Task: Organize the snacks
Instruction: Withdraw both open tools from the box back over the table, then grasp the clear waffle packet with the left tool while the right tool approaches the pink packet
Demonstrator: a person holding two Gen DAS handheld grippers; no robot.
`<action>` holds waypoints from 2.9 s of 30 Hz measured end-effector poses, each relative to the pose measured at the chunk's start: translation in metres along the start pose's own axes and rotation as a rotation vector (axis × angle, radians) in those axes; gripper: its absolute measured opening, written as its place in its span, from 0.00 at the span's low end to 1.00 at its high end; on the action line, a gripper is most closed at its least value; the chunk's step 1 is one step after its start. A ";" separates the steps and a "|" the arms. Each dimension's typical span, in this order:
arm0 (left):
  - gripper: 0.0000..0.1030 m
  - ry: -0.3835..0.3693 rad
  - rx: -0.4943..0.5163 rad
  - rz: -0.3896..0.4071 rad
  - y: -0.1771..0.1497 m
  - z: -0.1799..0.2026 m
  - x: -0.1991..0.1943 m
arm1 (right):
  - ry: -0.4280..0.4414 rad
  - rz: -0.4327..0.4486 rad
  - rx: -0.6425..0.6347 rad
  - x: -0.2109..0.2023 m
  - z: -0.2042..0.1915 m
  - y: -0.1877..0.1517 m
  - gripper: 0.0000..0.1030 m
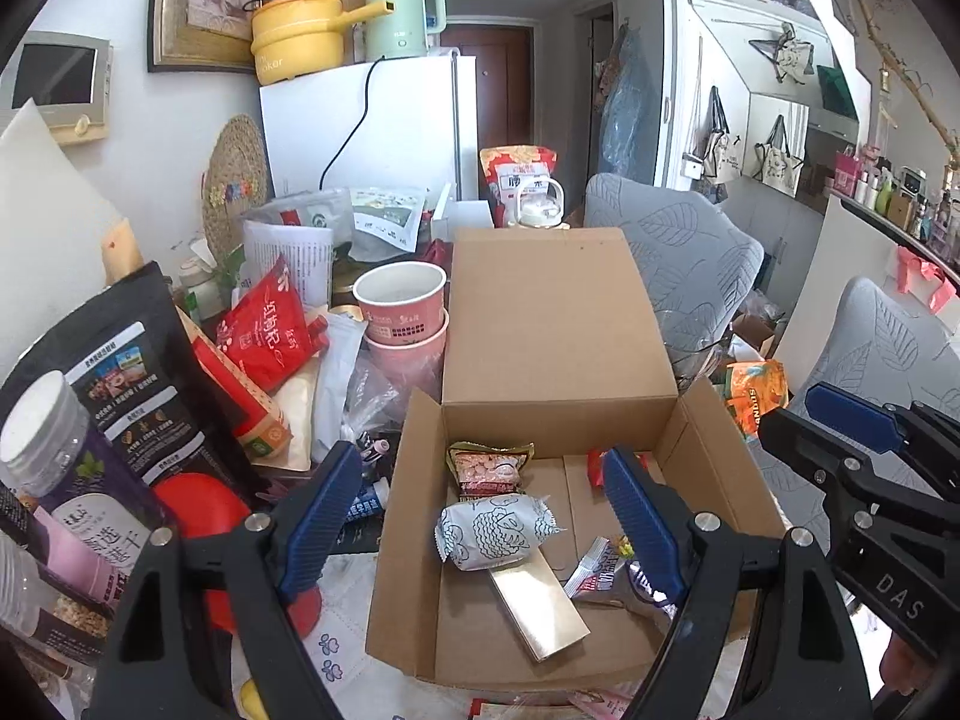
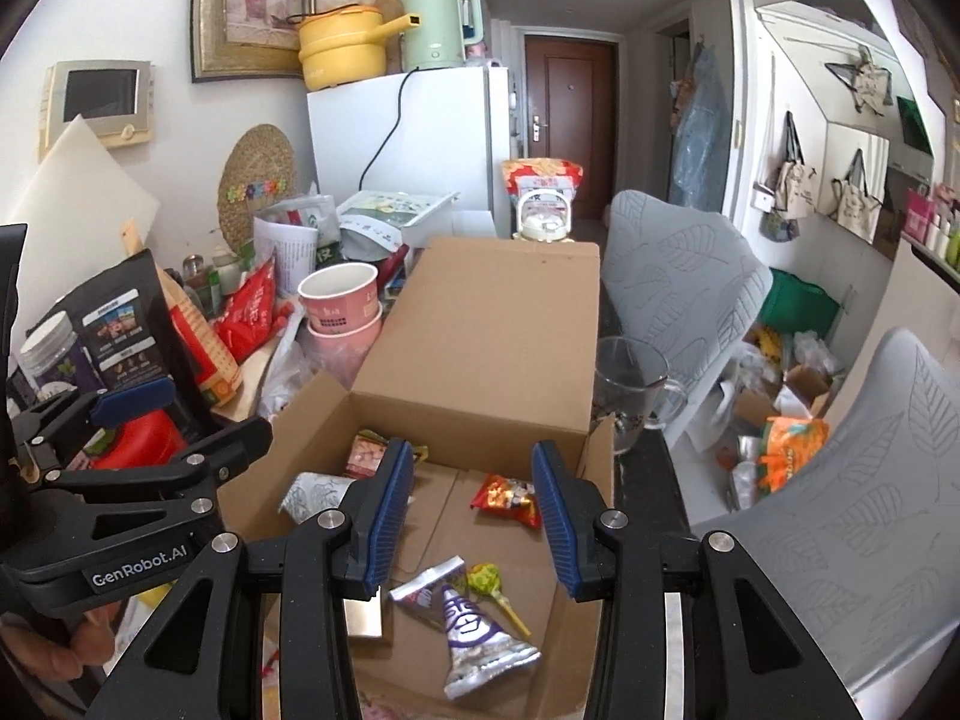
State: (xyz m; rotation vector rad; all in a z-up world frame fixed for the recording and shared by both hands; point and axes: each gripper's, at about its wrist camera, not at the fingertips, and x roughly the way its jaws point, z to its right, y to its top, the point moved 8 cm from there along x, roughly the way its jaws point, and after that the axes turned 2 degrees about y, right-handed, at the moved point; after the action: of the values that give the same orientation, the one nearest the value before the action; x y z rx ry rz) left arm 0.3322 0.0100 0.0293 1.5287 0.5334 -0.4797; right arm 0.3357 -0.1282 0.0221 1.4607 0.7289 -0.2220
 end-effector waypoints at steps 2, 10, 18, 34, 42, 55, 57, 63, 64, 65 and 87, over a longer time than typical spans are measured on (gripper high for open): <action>0.81 -0.010 -0.002 0.024 0.001 0.000 -0.015 | 0.003 0.020 -0.006 -0.013 -0.004 0.002 0.40; 0.81 -0.041 -0.001 0.091 -0.003 0.000 -0.069 | 0.008 0.083 -0.033 -0.062 -0.017 0.001 0.40; 0.81 -0.068 0.002 0.119 -0.019 0.000 -0.113 | 0.016 0.130 -0.056 -0.104 -0.030 -0.011 0.40; 0.81 -0.107 0.041 0.123 -0.067 0.008 -0.168 | 0.046 0.153 -0.063 -0.155 -0.053 -0.056 0.46; 0.90 -0.112 0.049 0.115 -0.092 0.008 -0.181 | 0.061 0.126 -0.046 -0.161 -0.059 -0.086 0.46; 0.90 -0.151 0.076 0.051 -0.134 0.014 -0.183 | 0.082 0.050 -0.012 -0.159 -0.064 -0.141 0.46; 0.90 -0.159 0.076 0.036 -0.140 0.015 -0.180 | 0.085 0.036 -0.011 -0.156 -0.064 -0.149 0.46; 0.90 -0.188 0.074 -0.026 -0.162 0.015 -0.164 | 0.095 -0.008 0.006 -0.143 -0.061 -0.170 0.46; 0.90 -0.195 0.071 -0.038 -0.165 0.016 -0.160 | 0.099 -0.018 0.010 -0.140 -0.061 -0.174 0.46; 0.90 -0.201 0.069 -0.049 -0.169 0.017 -0.157 | 0.103 -0.027 0.013 -0.137 -0.061 -0.178 0.46; 0.90 -0.252 0.086 -0.240 -0.233 0.019 -0.082 | 0.119 -0.244 0.092 -0.064 -0.040 -0.247 0.56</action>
State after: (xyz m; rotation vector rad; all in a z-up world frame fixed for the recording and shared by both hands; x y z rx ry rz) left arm 0.1277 -0.0103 -0.1079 1.4656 0.5062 -0.8779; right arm 0.1361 -0.1418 -0.1413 1.4796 1.0062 -0.3613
